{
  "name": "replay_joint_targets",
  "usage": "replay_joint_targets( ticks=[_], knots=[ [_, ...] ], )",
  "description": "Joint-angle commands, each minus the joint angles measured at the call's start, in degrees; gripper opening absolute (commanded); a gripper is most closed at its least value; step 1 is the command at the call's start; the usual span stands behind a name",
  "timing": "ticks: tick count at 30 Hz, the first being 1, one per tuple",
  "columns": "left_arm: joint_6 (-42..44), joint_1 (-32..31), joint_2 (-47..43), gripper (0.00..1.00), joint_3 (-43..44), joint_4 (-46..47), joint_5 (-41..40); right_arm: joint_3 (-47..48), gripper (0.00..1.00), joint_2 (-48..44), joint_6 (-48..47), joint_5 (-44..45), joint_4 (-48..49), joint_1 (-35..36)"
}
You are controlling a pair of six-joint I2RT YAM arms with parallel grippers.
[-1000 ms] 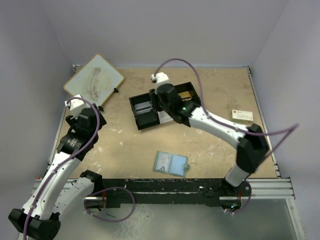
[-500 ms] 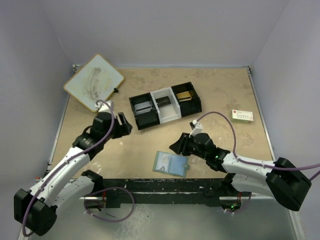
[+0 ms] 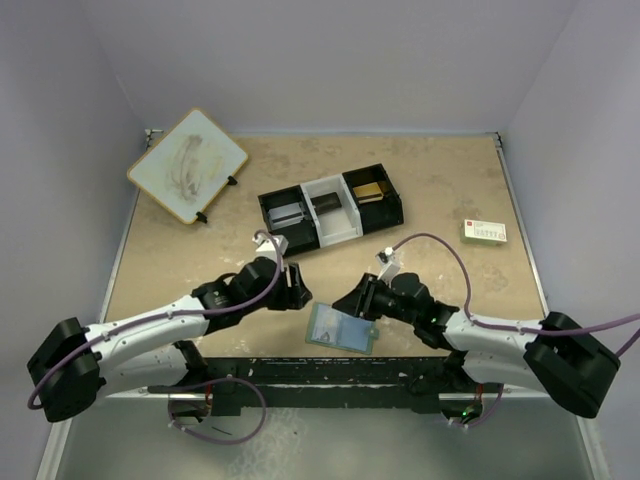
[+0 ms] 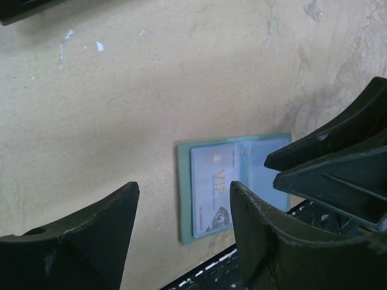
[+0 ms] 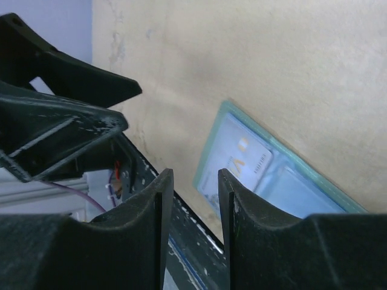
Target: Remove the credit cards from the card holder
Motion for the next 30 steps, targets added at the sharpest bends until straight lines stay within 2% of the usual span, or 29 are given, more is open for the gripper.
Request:
replay_joint_targets(
  ticks=[1,9,14,19,30],
  knots=[
    [-2.6,-3.0,3.4,0.58,0.2,7.0,-2.0,-3.0,0.38,2.3,3.3,-2.9,4.5,0.7],
    [-3.0,-8.5,11.0,0.51,2.0,10.3,-2.8,-2.6,0.37,8.0,3.1,-5.1,7.7,1.6],
    [-3.3,-11.6,14.9,0.43,2.9,10.8,-5.0,-2.7,0.34,9.7,6.0,-0.8,3.6,1.7],
    [-3.5,-13.3,17.6,0.34,2.9,11.7,-5.9,-2.2,0.35,12.6,7.1,1.3,4.1,1.7],
    [-3.7,-16.7,23.3,0.13,3.3,13.2,-6.6,-4.4,0.24,23.3,10.7,-0.5,16.3,1.6]
  ],
)
